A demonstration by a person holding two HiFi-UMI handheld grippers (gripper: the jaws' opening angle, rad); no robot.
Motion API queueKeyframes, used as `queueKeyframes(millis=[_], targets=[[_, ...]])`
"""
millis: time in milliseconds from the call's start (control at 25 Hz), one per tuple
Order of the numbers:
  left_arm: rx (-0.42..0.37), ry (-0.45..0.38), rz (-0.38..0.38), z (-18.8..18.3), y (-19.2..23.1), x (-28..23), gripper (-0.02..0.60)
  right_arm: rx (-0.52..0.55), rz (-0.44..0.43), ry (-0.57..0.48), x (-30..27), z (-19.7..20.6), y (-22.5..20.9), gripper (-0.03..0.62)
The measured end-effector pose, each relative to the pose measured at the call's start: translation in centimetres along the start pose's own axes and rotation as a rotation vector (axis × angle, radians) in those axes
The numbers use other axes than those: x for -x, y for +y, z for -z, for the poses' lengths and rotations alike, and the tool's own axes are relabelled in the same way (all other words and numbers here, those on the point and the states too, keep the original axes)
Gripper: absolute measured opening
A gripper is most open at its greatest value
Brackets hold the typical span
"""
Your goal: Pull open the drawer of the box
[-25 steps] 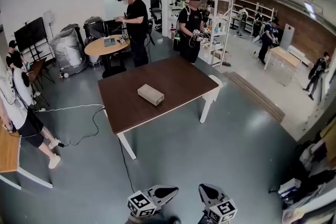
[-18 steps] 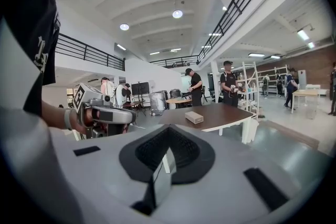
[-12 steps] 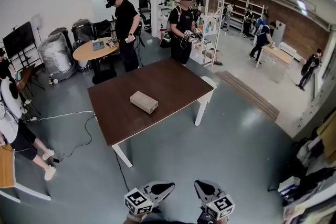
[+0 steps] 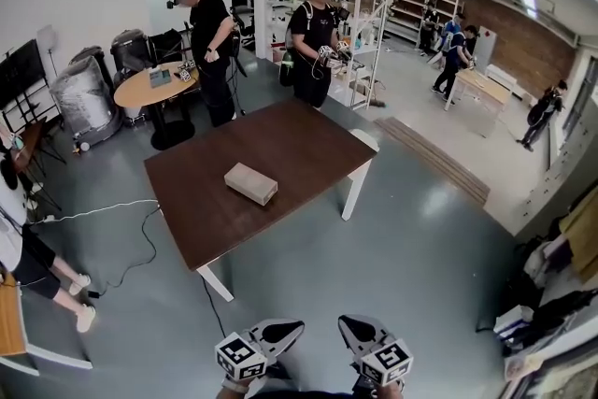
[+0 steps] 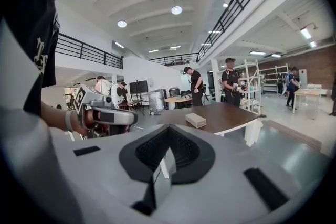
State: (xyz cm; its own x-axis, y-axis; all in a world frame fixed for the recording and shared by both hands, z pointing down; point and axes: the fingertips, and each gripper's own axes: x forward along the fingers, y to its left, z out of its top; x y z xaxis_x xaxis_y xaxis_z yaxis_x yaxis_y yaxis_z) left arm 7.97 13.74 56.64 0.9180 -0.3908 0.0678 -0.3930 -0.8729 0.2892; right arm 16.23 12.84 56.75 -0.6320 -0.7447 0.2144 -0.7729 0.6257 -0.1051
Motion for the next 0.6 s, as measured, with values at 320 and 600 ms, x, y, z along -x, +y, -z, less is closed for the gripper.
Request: queueKeyframes(millis=[320, 600], targets=[[0.042, -0.032, -0.017, -0.8, 4.2, 2.7, 0.005, 0.002, -0.047, 0.018, -4.7, -0.8, 2.4, -0.012], [0.046, -0.054, -0.037, -0.9, 6.3, 5.0, 0.005, 0.026, -0.120, 0.054, -7.6, 0.2, 5.4, -0.012]])
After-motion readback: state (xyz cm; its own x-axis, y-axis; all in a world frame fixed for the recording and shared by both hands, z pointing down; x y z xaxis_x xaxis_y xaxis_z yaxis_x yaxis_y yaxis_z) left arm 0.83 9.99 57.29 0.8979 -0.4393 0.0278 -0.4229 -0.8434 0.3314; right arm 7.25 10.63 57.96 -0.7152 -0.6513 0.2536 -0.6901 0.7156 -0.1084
